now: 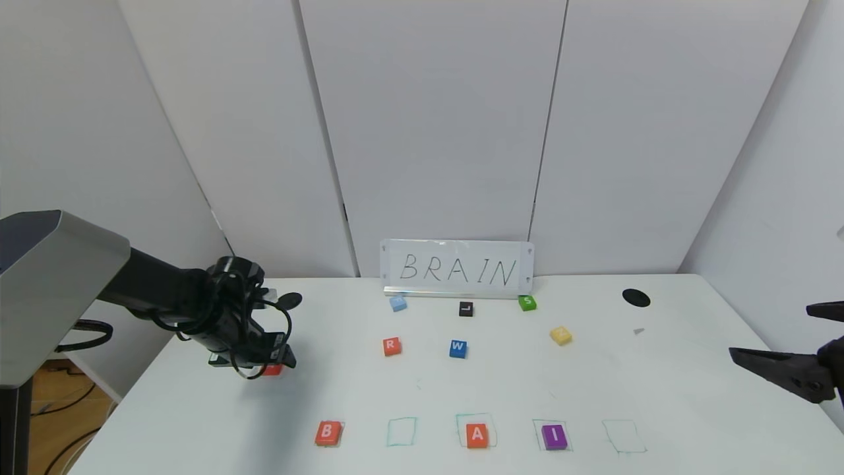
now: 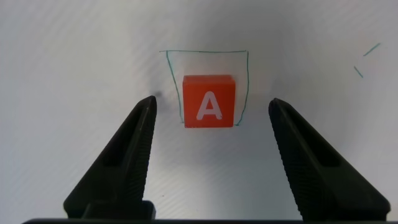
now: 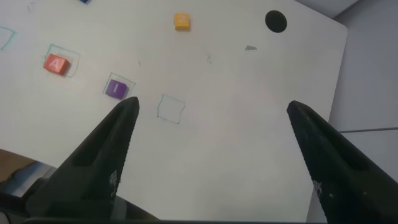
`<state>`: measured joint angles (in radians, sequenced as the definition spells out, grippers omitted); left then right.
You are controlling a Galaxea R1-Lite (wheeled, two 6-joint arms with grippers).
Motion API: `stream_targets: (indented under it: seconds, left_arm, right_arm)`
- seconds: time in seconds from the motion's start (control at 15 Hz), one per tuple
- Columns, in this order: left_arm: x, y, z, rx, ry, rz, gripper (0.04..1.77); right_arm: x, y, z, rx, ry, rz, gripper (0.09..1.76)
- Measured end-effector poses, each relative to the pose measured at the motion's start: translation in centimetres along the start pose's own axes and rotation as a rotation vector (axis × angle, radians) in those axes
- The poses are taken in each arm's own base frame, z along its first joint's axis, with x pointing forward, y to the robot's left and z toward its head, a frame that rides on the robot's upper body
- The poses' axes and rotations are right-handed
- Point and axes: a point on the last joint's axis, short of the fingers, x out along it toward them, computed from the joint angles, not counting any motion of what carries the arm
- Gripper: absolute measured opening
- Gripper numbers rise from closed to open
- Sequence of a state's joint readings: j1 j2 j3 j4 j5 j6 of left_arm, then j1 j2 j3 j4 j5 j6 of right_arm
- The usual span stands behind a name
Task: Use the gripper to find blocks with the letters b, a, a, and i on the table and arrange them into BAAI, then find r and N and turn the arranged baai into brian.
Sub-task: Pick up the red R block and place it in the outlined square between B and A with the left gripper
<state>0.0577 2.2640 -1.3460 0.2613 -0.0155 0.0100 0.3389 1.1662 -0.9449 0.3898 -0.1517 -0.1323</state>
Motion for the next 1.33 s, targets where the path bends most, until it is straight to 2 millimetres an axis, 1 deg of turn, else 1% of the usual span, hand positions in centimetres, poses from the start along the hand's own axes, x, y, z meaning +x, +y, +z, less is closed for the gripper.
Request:
stream_targets:
  seconds: [0.33, 0.47, 0.53, 0.73, 0.87, 1.0, 1.2, 1.33]
  left_arm:
    - [-0.7, -0.1, 0.1, -0.003, -0.008, 0.001, 1.49]
    - [-1.6, -0.6, 0.3, -0.030, -0.028, -0.004, 1.54]
    - [-2.3, -1.1, 0.5, -0.056, -0.041, -0.007, 1.56]
    - [-5.1, -3.5, 0.2, -0.065, 0.002, -0.021, 1.61]
    - [-7.2, -5.8, 0.3, -0.097, 0.015, -0.042, 1.64]
    - [-8.7, -8.0, 0.5, -0.128, 0.017, -0.065, 1.65]
    - [-10.1, -11.1, 0.7, -0.163, 0.023, -0.093, 1.68]
    - [-10.4, -13.1, 0.9, -0.170, 0.020, -0.103, 1.68]
  right_arm:
    - [0.0, 0.0, 0.0, -0.001, -0.001, 0.000, 1.71]
    - [-0.1, 0.0, 0.0, 0.000, -0.003, 0.000, 1.71]
    - [-0.1, 0.0, 0.0, 0.000, -0.004, -0.001, 1.71]
    - [-0.1, 0.2, -0.1, -0.008, -0.003, 0.009, 1.71]
    - [-0.1, 0.3, -0.1, -0.011, -0.003, 0.013, 1.71]
    - [-0.2, 0.3, -0.1, -0.011, -0.007, 0.013, 1.71]
    - [-0.3, 0.3, -0.2, -0.012, -0.008, 0.015, 1.71]
    - [-0.3, 0.3, -0.2, -0.012, -0.008, 0.015, 1.71]
